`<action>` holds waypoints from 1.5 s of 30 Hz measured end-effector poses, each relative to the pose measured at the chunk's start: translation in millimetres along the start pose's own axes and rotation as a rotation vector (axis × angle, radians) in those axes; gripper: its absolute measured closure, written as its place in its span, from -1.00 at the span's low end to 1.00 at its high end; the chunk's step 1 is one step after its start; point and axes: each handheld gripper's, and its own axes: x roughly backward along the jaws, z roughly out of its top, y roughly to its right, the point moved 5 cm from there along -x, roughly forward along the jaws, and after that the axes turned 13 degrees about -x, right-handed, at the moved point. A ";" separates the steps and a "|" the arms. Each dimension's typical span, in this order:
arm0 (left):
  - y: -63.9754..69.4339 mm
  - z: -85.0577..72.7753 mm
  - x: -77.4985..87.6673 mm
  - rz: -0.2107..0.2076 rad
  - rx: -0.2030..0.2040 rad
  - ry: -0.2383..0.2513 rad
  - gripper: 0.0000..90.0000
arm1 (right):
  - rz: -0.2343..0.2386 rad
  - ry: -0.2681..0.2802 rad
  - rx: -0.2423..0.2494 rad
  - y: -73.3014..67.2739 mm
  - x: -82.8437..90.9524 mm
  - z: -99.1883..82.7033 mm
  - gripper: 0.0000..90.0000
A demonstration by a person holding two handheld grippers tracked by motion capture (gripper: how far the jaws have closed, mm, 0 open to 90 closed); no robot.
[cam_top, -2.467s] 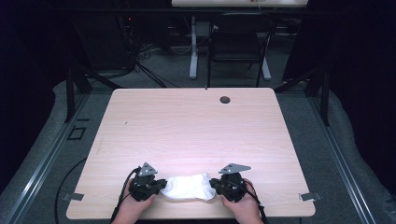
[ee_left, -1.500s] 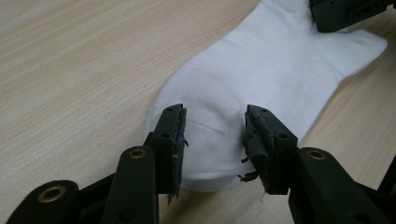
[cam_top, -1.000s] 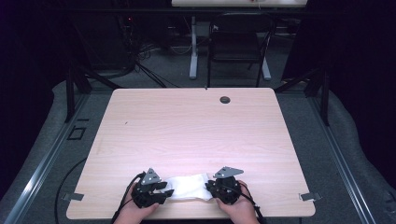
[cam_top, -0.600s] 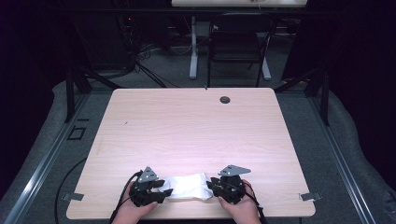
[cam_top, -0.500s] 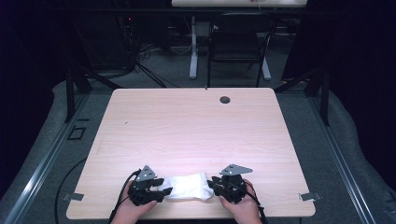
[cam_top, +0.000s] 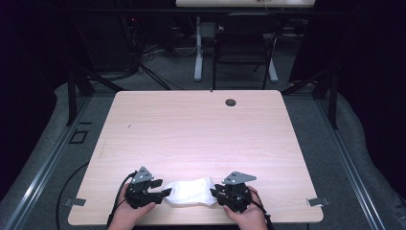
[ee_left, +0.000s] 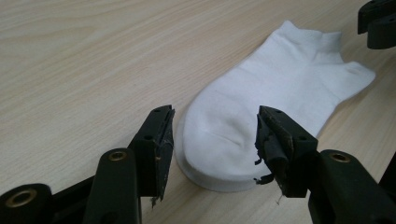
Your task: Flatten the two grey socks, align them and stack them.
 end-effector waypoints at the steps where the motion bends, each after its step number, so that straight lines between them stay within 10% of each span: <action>1: -1.0 -0.6 1.4 0.003 0.012 0.004 0.04 | -0.004 0.002 0.002 -0.2 1.3 -0.4 0.63; 11: -22.0 -5.0 13.1 0.051 0.064 0.026 0.02 | 0.000 0.086 -0.012 12.5 15.0 -0.2 0.24; 27: -53.6 -17.0 13.0 0.118 0.115 0.004 0.02 | -0.045 0.148 -0.087 47.3 10.1 7.3 0.20; 45: -63.8 -19.4 3.5 0.130 0.122 -0.015 -0.01 | -0.089 0.098 -0.104 60.9 -3.7 5.5 0.12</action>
